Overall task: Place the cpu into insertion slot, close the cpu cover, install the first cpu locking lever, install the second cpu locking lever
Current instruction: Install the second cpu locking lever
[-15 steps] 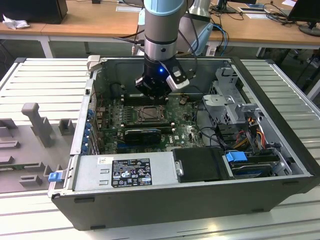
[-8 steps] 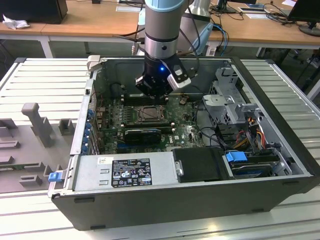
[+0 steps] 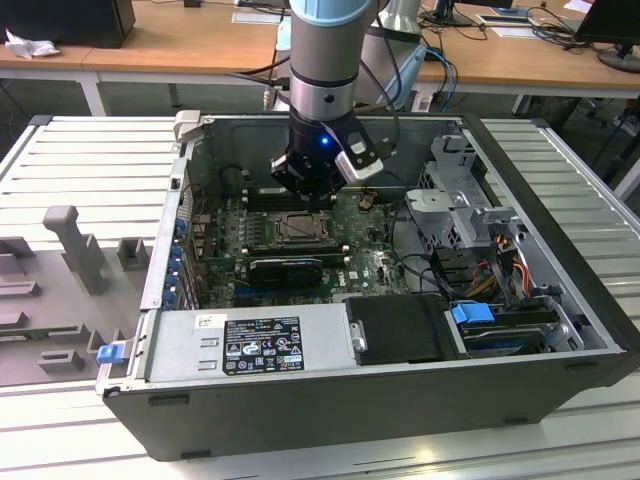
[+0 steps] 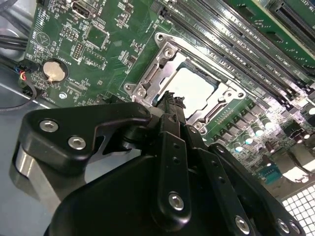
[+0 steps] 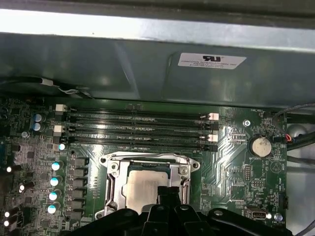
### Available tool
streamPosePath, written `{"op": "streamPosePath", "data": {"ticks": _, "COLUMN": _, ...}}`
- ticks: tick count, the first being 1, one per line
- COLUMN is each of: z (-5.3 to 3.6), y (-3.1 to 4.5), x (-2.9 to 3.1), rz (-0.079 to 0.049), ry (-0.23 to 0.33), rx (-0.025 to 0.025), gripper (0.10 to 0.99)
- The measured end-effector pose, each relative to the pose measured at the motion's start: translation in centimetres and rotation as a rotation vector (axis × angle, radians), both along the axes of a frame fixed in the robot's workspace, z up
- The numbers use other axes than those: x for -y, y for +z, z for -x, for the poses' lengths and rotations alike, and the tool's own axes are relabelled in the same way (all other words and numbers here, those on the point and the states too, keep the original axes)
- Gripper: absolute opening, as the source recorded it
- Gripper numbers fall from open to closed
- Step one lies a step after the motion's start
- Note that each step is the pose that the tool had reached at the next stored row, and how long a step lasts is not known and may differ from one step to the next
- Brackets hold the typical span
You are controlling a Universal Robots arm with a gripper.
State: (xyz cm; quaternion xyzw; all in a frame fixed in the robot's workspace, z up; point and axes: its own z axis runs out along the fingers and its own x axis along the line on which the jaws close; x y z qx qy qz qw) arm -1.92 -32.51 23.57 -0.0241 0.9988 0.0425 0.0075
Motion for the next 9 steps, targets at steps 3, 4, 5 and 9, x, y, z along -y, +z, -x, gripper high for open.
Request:
{"op": "streamPosePath", "data": {"ticks": 3, "z": 0.0, "y": 0.16, "x": 0.02, "rz": 0.0, "ry": 0.0, "rx": -0.0001, "gripper": 0.106}}
{"op": "streamPosePath", "data": {"ticks": 4, "z": 0.0, "y": 0.31, "x": 0.02, "rz": 0.0, "ry": 0.0, "rx": -0.0001, "gripper": 0.106}}
{"op": "streamPosePath", "data": {"ticks": 5, "z": 0.0, "y": 0.54, "x": 0.01, "rz": 0.0, "ry": 0.0, "rx": -0.0001, "gripper": 0.106}}
{"op": "streamPosePath", "data": {"ticks": 9, "z": 0.0, "y": 1.65, "x": 0.01, "rz": 0.0, "ry": 0.0, "rx": 0.0, "gripper": 0.106}}
